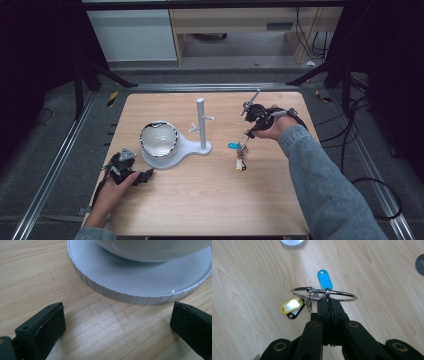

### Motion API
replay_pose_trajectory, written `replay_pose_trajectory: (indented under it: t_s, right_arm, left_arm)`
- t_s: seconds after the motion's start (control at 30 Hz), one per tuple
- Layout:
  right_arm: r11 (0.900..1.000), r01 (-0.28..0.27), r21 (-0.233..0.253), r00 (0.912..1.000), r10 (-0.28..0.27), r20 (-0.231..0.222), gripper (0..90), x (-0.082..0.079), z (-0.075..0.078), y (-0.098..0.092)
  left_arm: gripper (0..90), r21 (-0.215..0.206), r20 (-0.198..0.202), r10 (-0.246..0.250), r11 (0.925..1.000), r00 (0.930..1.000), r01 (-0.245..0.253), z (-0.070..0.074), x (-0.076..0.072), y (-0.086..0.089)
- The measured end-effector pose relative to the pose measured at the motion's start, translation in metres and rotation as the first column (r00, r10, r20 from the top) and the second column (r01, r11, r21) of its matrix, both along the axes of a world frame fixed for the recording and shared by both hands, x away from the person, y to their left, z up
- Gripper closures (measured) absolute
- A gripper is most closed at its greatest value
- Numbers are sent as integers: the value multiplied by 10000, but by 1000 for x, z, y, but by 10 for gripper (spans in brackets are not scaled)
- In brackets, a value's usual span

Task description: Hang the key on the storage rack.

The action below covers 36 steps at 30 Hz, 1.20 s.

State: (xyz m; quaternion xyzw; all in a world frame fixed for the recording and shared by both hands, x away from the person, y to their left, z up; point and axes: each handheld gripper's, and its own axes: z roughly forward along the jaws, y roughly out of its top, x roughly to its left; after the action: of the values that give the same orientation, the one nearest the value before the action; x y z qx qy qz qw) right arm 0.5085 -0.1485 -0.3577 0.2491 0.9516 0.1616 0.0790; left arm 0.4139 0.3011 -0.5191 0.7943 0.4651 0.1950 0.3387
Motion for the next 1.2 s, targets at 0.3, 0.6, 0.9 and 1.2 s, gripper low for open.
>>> replay_pose_trajectory:
  t_s: [0.3, 0.6, 0.9, 1.2]
  right_arm:
    - [9996, -106, -280, 9999, 108, 63, 887, 2, 11, 6]
    - [9992, -123, -371, 9999, 126, 94, 887, 2, 19, 7]
    - [9990, -213, -382, 9995, 222, 237, 886, 0, 32, 7]
    - [9988, -317, -383, 9987, 332, 388, 886, -3, 44, 9]
  left_arm:
    - [0, 11, -3, -5, 10000, 10000, 5, 0, 0, 0]
    - [0, -13, 12, 12, 10000, 10000, -12, 0, 0, 0]
    - [0, 0, 18, -3, 10000, 10000, 3, 0, 0, 0]
    - [0, -2, 17, 5, 10000, 10000, -5, 0, 0, 0]
